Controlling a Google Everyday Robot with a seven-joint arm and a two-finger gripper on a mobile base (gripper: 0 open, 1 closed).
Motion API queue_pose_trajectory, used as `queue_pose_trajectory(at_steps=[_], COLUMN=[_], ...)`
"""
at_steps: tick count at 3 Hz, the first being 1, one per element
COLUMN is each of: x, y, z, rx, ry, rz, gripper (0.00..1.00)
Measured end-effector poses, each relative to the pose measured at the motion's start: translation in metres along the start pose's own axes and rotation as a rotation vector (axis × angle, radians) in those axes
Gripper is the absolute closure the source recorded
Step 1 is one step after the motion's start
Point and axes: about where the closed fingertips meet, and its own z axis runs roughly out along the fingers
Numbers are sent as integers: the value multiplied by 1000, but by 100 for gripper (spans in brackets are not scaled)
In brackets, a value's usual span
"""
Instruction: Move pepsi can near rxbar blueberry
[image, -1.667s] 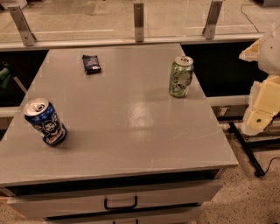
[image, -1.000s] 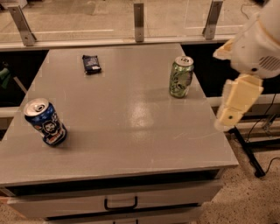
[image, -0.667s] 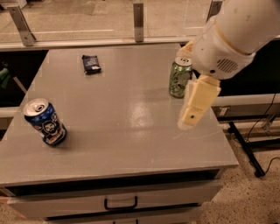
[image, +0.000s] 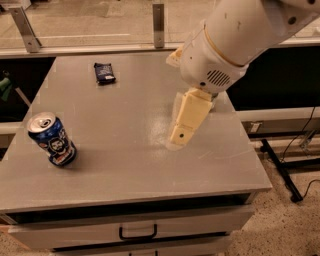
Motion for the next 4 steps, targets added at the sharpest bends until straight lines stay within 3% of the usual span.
queue_pose_trajectory(at_steps=[1, 3, 4], x=[-13, -85, -129], y=[3, 15, 24], z=[19, 97, 128], rx=[-36, -147, -184], ry=[-59, -271, -366], rz=[16, 22, -11], gripper=[0, 0, 0])
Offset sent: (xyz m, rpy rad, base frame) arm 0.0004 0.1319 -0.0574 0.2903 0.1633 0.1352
